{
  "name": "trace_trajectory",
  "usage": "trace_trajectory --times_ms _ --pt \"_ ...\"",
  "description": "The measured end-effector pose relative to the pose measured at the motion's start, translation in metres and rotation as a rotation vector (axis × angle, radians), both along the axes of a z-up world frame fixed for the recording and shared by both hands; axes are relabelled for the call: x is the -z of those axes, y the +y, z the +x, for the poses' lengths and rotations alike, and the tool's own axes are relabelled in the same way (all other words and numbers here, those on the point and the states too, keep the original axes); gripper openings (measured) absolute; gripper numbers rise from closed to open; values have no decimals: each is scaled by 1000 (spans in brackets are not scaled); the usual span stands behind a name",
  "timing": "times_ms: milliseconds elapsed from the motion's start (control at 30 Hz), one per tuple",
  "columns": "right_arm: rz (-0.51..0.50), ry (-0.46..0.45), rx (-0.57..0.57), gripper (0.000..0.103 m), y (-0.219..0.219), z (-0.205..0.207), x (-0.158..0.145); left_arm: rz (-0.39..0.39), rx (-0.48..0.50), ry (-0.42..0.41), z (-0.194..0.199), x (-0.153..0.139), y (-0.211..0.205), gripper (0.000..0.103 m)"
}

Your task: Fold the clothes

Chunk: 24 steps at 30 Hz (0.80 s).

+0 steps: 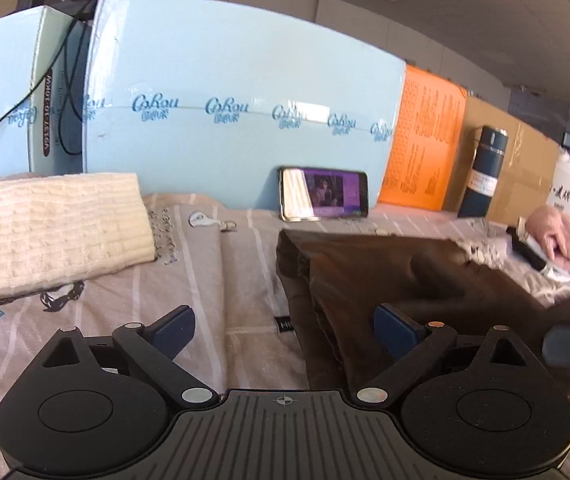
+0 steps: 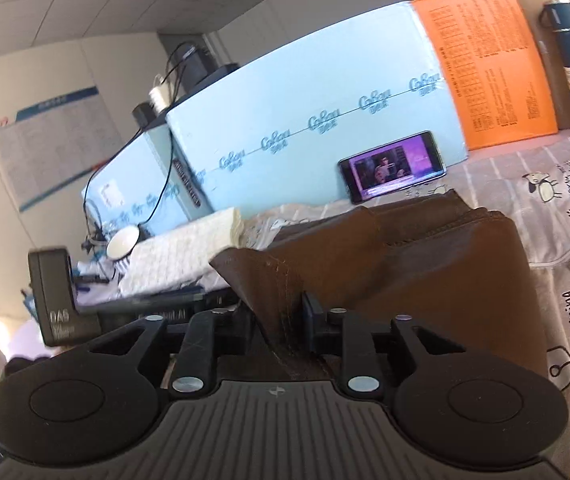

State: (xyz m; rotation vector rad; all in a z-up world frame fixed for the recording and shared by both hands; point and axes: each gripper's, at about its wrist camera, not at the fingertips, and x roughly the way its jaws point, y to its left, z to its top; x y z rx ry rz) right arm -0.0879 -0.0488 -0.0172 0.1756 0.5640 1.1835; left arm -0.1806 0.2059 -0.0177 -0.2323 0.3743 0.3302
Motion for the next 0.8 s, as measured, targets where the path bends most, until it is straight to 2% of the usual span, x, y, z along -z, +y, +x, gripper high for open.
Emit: trace_trajectory --times_ms 33,67,100,267,333,433,467,533,600,667,733,800 --pt "-12 -15 -33 50 0 -5 3 6 -1 -29 -2 -2 0 98" --pt "-20 -28 -63 63 0 -11 5 18 7 -53 -4 -4 -2 98" --pt "-20 -37 -83 71 -1 -15 6 30 15 -78 -5 -7 -3 100" --pt "-52 -70 -107 81 -1 -29 13 176 186 -153 -1 -25 -37 103" --pt "-75 -68 -122 84 2 -31 17 257 237 -103 12 -28 -52 103" --pt "-73 -62 -147 84 -2 -32 16 425 246 60 39 -15 -69 103" --pt "-71 -62 -163 86 -5 -32 15 453 243 105 46 -9 -71 103" --pt "-71 -68 -196 87 -14 -32 12 447 240 167 54 3 -68 103" --pt "-62 -60 -204 89 -25 -29 10 380 235 175 55 6 -60 103" --pt "-37 -57 -175 91 -37 -23 6 267 214 125 47 -2 -45 103" --pt "-15 -56 -121 92 -49 -14 3 76 170 62 35 -13 -22 103" --pt "-1 -34 -49 93 -59 0 1 -147 137 18 25 -16 5 103"
